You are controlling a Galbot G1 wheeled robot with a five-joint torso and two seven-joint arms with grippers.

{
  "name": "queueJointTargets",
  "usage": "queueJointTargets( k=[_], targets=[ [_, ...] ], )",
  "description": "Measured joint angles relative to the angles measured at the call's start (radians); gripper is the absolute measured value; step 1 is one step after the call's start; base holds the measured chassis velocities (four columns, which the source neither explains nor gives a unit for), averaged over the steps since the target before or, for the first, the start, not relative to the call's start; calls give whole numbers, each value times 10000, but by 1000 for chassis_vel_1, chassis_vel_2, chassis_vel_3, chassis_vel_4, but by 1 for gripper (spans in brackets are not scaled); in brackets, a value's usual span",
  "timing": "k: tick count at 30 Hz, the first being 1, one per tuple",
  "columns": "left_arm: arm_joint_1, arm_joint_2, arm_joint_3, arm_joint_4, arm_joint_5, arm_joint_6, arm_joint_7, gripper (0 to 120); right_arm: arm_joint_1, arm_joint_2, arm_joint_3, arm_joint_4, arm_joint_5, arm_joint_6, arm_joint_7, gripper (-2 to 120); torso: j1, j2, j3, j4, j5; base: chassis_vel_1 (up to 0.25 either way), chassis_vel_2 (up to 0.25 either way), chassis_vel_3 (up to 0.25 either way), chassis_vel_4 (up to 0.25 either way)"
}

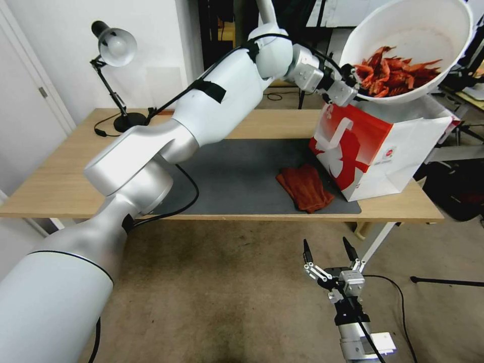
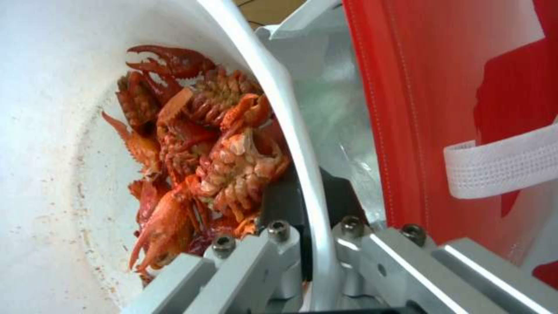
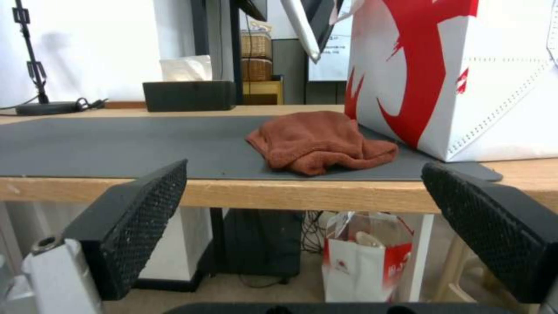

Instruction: Sweep shrimp from table into container with towel, then put container into takeout bag.

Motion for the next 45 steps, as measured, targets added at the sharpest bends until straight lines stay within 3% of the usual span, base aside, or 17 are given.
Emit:
queueJointTargets(
  k=[21,24,26,31,32,33,35,37,40,45],
  targets=[
    [179,17,304,198,122,-129,11,0,63,2,-10,-14,23,-24,-14,100,0,0,0,0,-1,0,0,0,0],
    [180,18,337,187,122,-128,-54,7,77,4,-13,-23,23,-27,-14,100,0,0,0,0,-1,0,0,0,0],
    [170,18,412,157,122,-117,-233,19,95,9,-22,-28,24,-33,-14,100,0,0,0,-1,0,0,0,0,0],
    [147,18,457,146,122,-103,-365,29,106,11,-25,-28,23,-41,-14,100,0,0,0,-1,0,0,0,0,0],
    [132,20,481,145,122,-84,-455,36,113,8,-26,-28,23,-47,-14,100,0,0,0,-1,0,0,0,0,0],
    [132,20,481,145,122,-84,-455,36,113,8,-26,-28,23,-47,-14,100,0,0,0,-1,0,0,0,0,0],
    [94,20,495,156,121,-54,-584,52,126,-8,-26,-28,23,-53,-14,100,0,0,0,-1,0,0,0,0,0],
    [92,20,495,157,121,-53,-594,54,127,-9,-26,-29,23,-53,-14,100,0,0,0,-1,0,0,0,0,0],
    [61,21,498,163,103,-33,-711,71,132,-25,-22,-31,24,-55,-14,100,0,0,0,-1,0,0,0,0,0],
    [53,21,510,146,42,-3,-819,84,148,-38,-24,-44,30,-60,-12,100,0,0,0,-1,-1,0,0,0,0]
  ],
)
